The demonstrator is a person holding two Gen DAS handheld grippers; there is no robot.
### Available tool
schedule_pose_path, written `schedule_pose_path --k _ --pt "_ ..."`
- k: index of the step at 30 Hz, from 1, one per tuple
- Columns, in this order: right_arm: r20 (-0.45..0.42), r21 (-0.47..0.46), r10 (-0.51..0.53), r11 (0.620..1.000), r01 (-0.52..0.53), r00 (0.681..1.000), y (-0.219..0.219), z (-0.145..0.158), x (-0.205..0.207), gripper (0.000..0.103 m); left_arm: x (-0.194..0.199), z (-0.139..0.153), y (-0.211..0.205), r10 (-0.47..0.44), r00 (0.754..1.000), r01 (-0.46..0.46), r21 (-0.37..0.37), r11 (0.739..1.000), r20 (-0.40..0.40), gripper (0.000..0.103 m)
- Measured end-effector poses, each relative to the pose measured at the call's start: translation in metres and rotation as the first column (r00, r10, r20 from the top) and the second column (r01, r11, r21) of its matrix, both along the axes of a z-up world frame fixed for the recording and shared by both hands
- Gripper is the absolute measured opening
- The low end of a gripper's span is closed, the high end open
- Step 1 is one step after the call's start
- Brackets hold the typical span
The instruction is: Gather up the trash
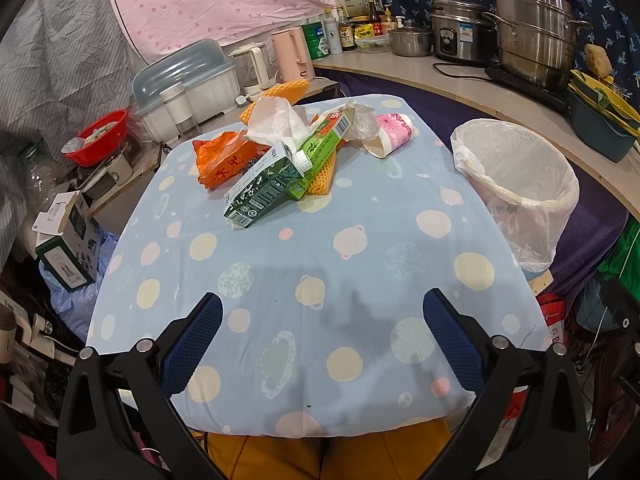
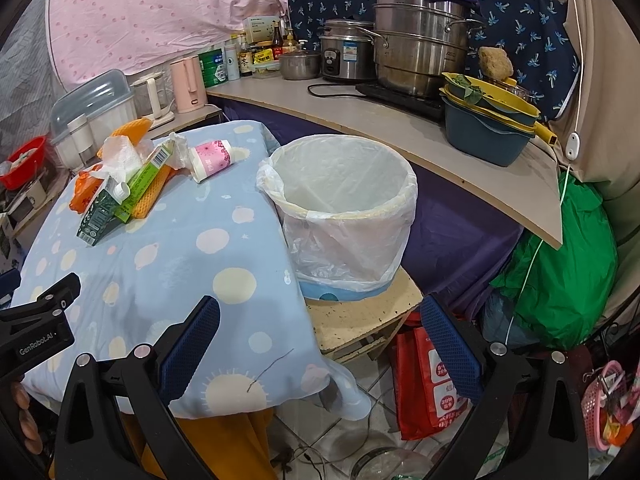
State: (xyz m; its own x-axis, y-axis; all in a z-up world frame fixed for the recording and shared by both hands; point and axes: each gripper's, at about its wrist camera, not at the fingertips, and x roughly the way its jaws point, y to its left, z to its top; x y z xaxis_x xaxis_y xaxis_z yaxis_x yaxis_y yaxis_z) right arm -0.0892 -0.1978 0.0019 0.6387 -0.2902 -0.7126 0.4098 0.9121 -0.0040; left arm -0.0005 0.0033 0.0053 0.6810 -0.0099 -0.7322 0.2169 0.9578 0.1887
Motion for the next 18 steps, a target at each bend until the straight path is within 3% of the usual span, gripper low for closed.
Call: schedule_pose_path --k 18 --pt "-0.002 -0.01 0.003 1.0 -0.003 1.0 0.0022 0.0027 0.0007 0.096 -0.0004 -0.0001 0.0005 0.001 1.0 -0.001 -0.001 1.0 0.003 0.096"
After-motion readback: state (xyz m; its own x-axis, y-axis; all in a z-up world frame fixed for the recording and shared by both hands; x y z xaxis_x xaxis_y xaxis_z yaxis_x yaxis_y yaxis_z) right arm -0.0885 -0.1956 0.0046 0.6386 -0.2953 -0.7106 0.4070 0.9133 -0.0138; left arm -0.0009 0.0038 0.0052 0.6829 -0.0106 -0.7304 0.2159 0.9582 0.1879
